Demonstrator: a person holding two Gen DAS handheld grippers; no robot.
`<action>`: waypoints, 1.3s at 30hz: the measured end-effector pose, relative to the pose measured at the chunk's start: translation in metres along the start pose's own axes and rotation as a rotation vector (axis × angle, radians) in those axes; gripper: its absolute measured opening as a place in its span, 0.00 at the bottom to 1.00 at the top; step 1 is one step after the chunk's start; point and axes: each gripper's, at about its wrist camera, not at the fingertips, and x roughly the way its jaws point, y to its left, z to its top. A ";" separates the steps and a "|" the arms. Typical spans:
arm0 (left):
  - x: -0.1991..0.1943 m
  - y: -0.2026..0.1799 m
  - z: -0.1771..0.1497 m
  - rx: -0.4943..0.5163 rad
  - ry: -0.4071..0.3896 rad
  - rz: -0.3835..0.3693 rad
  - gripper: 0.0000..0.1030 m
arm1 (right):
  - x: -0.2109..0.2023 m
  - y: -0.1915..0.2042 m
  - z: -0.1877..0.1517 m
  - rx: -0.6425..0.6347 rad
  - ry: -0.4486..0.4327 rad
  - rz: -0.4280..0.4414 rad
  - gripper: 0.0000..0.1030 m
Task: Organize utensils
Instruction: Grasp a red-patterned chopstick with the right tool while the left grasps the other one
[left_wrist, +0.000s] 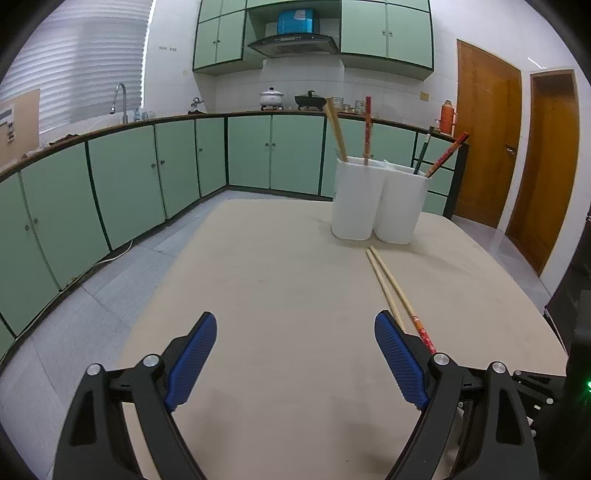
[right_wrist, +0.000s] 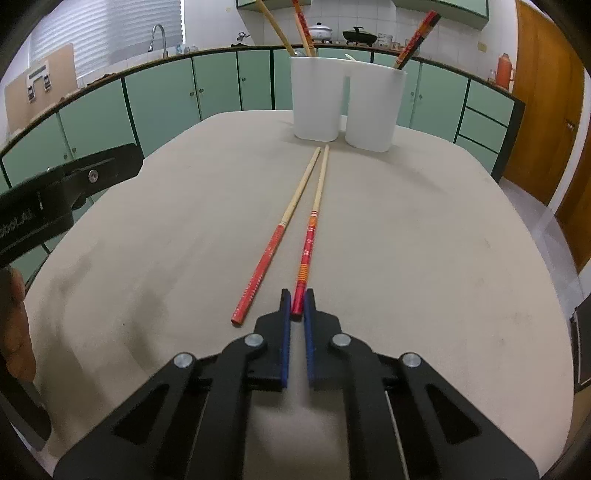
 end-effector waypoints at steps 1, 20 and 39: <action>0.000 -0.002 0.000 0.003 0.002 -0.004 0.83 | -0.001 -0.004 0.000 0.016 0.002 0.009 0.05; 0.020 -0.075 -0.025 0.029 0.132 -0.068 0.74 | -0.042 -0.095 0.003 0.221 -0.133 -0.121 0.05; 0.034 -0.084 -0.038 0.021 0.223 -0.055 0.06 | -0.044 -0.091 0.002 0.199 -0.141 -0.106 0.05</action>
